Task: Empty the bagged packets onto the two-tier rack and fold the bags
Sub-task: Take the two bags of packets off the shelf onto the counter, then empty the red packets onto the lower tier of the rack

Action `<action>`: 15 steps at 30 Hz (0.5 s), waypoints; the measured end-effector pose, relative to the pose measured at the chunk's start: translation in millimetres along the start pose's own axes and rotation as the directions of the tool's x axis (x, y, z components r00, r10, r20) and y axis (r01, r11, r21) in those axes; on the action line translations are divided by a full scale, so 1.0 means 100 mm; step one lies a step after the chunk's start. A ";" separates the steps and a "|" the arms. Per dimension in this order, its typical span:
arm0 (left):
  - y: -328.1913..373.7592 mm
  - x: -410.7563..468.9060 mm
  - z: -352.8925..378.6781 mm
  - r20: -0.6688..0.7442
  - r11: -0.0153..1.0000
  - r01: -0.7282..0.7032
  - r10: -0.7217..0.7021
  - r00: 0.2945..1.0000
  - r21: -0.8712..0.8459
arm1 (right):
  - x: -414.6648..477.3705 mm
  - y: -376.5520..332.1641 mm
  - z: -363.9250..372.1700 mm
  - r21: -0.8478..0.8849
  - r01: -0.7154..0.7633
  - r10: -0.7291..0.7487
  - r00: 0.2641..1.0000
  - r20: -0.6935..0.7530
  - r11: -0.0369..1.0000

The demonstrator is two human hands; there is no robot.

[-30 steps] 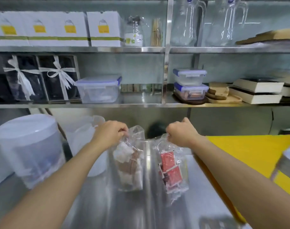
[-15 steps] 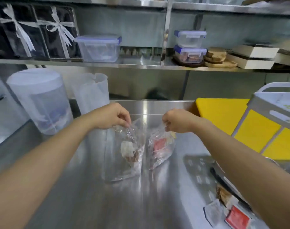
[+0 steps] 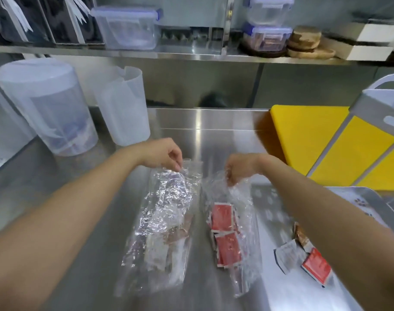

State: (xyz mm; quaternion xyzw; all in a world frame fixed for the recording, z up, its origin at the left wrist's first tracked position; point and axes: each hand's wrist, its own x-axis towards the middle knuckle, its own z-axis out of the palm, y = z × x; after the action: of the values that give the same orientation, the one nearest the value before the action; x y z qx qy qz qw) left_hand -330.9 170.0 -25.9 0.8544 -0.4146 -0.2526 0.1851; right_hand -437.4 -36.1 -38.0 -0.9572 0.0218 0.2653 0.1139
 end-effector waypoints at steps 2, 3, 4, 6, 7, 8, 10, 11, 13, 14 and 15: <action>-0.14 0.19 0.14 -0.079 0.990 0.038 -0.027 0.997 0.137 | 0.12 0.10 0.07 0.046 -0.013 0.017 0.996 -0.089 0.999; -0.21 0.27 0.20 -0.108 0.980 0.057 -0.037 0.994 0.190 | 0.19 0.15 0.10 0.057 -0.019 0.026 0.991 -0.128 0.998; -0.28 0.35 0.25 -0.124 0.971 0.073 -0.046 0.991 0.227 | 0.25 0.19 0.12 0.062 -0.031 0.041 0.986 -0.162 0.998; -0.41 0.47 0.36 -0.131 0.959 0.091 -0.057 0.990 0.268 | 0.38 0.28 0.16 0.076 -0.058 0.072 0.977 -0.200 0.995; -0.46 0.53 0.40 -0.129 0.956 0.099 -0.065 0.989 0.278 | 0.45 0.32 0.19 0.090 -0.071 0.089 0.973 -0.212 0.993; -0.52 0.59 0.43 -0.127 0.955 0.102 -0.069 0.990 0.279 | 0.51 0.36 0.22 0.106 -0.084 0.106 0.968 -0.228 0.991; -0.62 0.70 0.50 -0.107 0.960 0.086 -0.059 0.992 0.266 | 0.66 0.44 0.29 0.136 -0.098 0.132 0.953 -0.271 0.986; -0.66 0.76 0.53 -0.096 0.964 0.075 -0.053 0.994 0.254 | 0.73 0.47 0.33 0.148 -0.107 0.146 0.948 -0.284 0.983; -0.72 0.86 0.60 -0.074 0.971 0.068 -0.053 0.996 0.227 | 0.86 0.51 0.40 0.185 -0.121 0.171 0.944 -0.284 0.975; -0.74 0.90 0.62 -0.064 0.975 0.068 -0.056 0.996 0.212 | 0.91 0.53 0.42 0.201 -0.119 0.173 0.945 -0.277 0.972; -0.75 0.93 0.64 -0.055 0.978 0.069 -0.059 0.997 0.197 | 0.95 0.55 0.43 0.211 -0.112 0.168 0.949 -0.268 0.971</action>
State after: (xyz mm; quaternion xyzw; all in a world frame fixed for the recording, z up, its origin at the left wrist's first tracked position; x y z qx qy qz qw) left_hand -273.6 132.9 -142.9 0.8874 -0.4054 -0.1948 0.1008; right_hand -382.8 -77.6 -134.3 -0.9658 0.1315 0.1291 0.1826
